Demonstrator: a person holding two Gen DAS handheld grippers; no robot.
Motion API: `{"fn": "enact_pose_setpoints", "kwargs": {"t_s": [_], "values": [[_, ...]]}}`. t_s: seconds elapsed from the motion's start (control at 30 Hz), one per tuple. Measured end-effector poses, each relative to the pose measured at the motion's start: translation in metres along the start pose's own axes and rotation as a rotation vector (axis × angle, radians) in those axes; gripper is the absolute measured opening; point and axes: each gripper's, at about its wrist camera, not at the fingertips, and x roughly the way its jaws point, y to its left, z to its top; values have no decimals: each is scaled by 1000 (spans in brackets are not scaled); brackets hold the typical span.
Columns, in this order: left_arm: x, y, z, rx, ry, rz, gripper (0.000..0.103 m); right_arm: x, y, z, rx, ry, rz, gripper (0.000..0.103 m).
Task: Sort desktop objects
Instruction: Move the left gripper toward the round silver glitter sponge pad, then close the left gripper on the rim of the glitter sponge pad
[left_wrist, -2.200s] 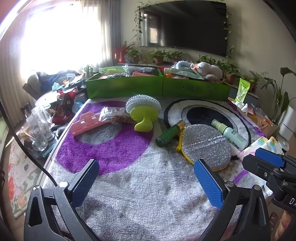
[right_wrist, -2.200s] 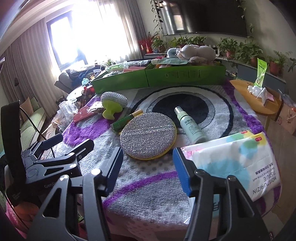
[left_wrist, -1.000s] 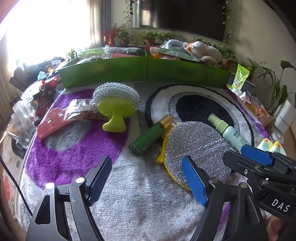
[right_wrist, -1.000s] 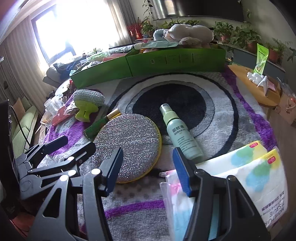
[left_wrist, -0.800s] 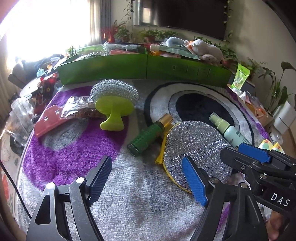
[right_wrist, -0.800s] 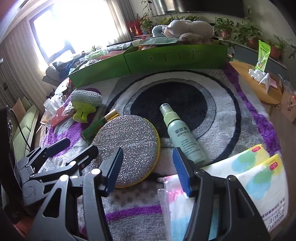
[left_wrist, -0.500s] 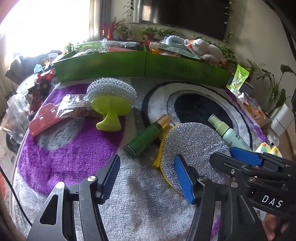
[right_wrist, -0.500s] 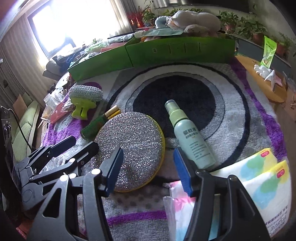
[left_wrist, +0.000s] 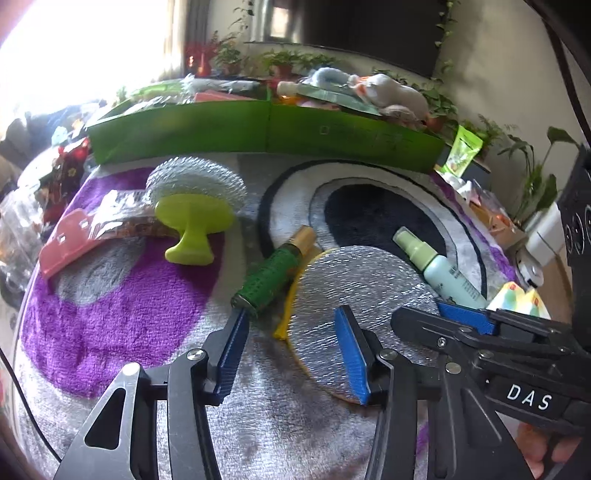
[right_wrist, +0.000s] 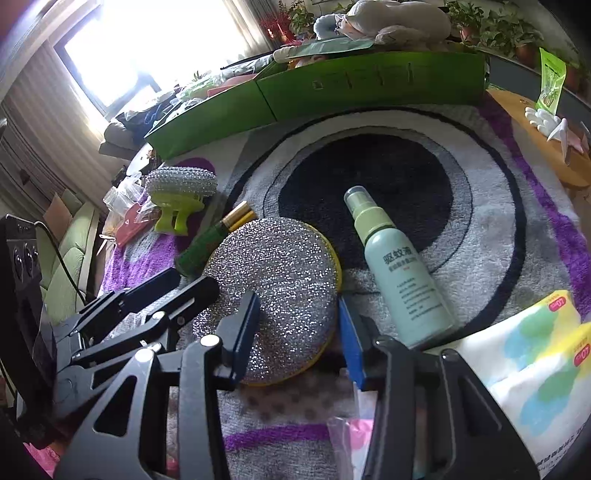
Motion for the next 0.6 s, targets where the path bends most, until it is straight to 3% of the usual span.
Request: {"fn": "enact_pose_setpoints", "kwargs": {"t_s": [0.57,0.6], "values": [[1,14,-5,-43,54,-103,48,4,1,1,-15,21,-31,42],[3,13,-5,-44,55,-131,40,4,2,1,-18,19,-31,42]]}}
